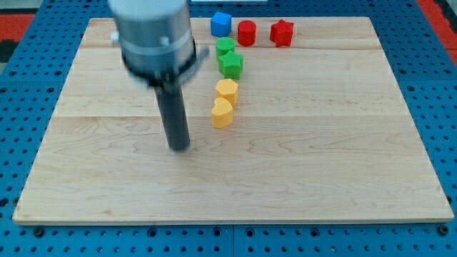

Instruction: Point your arm above the red circle

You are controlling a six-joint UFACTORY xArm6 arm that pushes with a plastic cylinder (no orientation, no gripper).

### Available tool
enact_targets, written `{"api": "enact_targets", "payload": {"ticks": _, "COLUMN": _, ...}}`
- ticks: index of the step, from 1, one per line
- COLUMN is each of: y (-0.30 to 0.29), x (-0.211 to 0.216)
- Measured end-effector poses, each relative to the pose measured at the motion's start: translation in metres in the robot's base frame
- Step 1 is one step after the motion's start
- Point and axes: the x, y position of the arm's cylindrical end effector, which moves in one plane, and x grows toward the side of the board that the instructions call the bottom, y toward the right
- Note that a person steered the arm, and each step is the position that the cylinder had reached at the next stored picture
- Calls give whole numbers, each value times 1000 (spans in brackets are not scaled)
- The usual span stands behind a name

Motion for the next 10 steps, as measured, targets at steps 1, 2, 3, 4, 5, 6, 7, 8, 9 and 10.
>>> {"api": "enact_targets", "payload": {"ticks": 1, "y": 100, "x": 7}}
{"api": "enact_targets", "payload": {"ticks": 2, "y": 205, "x": -49}}
{"api": "enact_targets", "payload": {"ticks": 3, "y": 282, "x": -142}}
{"api": "enact_targets", "payload": {"ticks": 4, "y": 317, "x": -234}}
{"api": "enact_targets", "payload": {"ticks": 5, "y": 317, "x": -308}}
{"api": "enact_targets", "payload": {"ticks": 6, "y": 268, "x": -347}}
{"api": "enact_targets", "payload": {"ticks": 7, "y": 225, "x": -348}}
{"api": "enact_targets", "payload": {"ticks": 8, "y": 162, "x": -347}}
{"api": "enact_targets", "payload": {"ticks": 9, "y": 112, "x": -346}}
{"api": "enact_targets", "payload": {"ticks": 10, "y": 87, "x": -346}}
